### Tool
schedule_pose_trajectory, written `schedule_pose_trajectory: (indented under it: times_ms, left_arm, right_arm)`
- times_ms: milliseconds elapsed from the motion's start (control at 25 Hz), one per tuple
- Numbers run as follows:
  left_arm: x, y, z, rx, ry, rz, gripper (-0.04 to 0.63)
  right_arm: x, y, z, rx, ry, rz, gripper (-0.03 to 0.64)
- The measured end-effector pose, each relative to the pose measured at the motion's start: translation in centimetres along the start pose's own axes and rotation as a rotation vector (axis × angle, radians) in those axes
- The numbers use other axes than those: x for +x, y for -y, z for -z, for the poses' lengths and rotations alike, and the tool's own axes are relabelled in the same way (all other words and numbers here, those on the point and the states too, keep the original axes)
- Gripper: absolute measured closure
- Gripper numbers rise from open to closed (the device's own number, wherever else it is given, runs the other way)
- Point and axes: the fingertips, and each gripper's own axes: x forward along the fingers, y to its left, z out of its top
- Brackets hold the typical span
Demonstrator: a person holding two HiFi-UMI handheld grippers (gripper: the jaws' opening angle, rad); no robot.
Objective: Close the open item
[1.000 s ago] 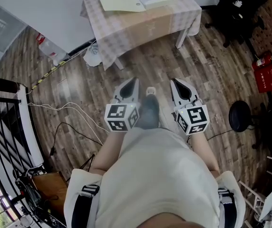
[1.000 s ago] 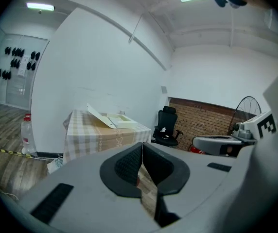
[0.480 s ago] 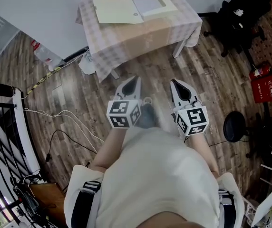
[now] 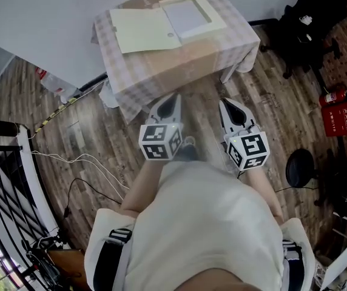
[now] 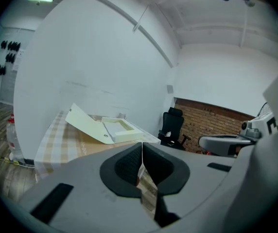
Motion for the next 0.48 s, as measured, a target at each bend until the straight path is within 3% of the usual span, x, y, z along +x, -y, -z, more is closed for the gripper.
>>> schedule_pose_trajectory:
  times_ms: [480]
  left_arm:
    - [8.3,-6.2,-3.6,-0.020,-0.014,-0.027,0.589]
  right_arm:
    - [9.9,4.1,-2.6,-0.004,-0.001,-0.008,0.615]
